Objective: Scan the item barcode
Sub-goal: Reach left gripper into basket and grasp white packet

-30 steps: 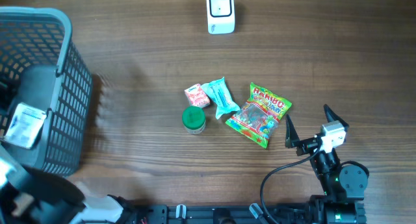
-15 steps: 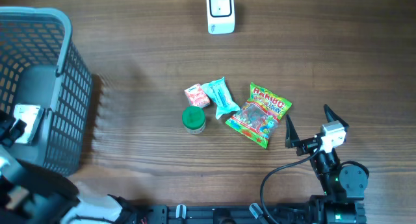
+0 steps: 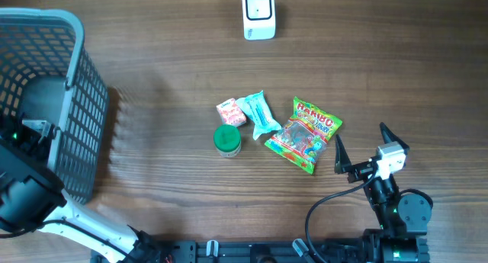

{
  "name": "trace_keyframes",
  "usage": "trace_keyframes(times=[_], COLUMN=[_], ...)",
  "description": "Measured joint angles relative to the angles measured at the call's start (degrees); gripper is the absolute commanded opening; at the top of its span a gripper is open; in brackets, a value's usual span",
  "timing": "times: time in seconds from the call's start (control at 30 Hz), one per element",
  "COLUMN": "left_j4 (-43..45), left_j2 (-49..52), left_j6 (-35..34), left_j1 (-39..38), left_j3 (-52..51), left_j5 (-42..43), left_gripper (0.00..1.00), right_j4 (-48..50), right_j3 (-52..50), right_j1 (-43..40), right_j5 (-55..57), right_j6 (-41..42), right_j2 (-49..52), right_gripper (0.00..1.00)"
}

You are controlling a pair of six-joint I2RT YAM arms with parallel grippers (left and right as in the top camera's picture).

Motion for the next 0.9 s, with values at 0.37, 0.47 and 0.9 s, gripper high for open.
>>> trace_keyframes(times=[0.37, 0.47, 0.9], left_j4=[-2.29, -2.34, -5.01], left_j2=[-1.03, -5.68, -41.79], left_j6=[0.92, 2.32, 14.93], left_j1=[-0.13, -0.33, -6.80], left_j3=[0.28, -0.15, -0.15], left_j5=[3.93, 5.55, 23.52], left_gripper=[0.29, 0.31, 0.36], right_j4=[0.00, -0.02, 0.00], right_j3=[0.00, 0.00, 0.00], right_j1=[0.00, 0.00, 0.00], right_j5=[0.00, 0.00, 0.02], right_j6=[0.00, 0.00, 0.00], right_j2=[0.00, 0.00, 0.00], right_gripper=[1.00, 1.00, 1.00])
